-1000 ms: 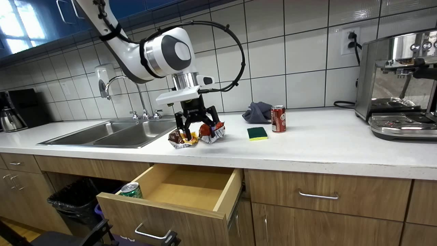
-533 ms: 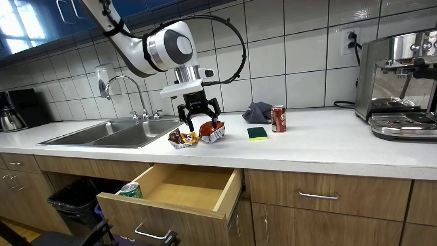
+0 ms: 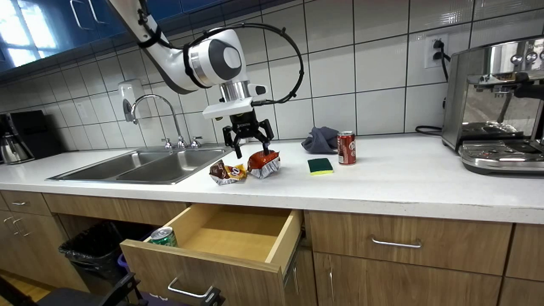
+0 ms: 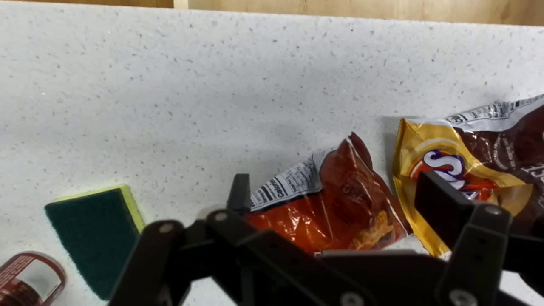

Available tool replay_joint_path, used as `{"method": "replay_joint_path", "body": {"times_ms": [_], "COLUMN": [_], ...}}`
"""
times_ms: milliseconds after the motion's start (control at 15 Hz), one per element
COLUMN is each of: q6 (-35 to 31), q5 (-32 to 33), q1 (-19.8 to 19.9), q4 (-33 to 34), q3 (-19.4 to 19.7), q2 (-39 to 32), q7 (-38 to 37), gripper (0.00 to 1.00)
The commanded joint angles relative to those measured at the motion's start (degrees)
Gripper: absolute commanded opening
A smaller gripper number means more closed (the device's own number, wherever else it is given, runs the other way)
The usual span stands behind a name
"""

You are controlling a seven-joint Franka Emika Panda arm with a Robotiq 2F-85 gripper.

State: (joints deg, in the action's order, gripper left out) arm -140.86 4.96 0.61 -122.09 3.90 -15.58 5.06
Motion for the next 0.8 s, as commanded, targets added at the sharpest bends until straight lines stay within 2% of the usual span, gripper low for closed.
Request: {"method": "replay_joint_path", "body": {"times_ms": [0, 733], "q6": [1.79, 1.63], "q5": [-1.82, -3.77], "q1": [-0.56, -2.15], "q4": [4.23, 10.92], "q3": [-1.67, -1.86], "q2": [-3.18, -8.69], "q7": [-4.17, -12.84], "gripper": [1.00, 1.00]}}
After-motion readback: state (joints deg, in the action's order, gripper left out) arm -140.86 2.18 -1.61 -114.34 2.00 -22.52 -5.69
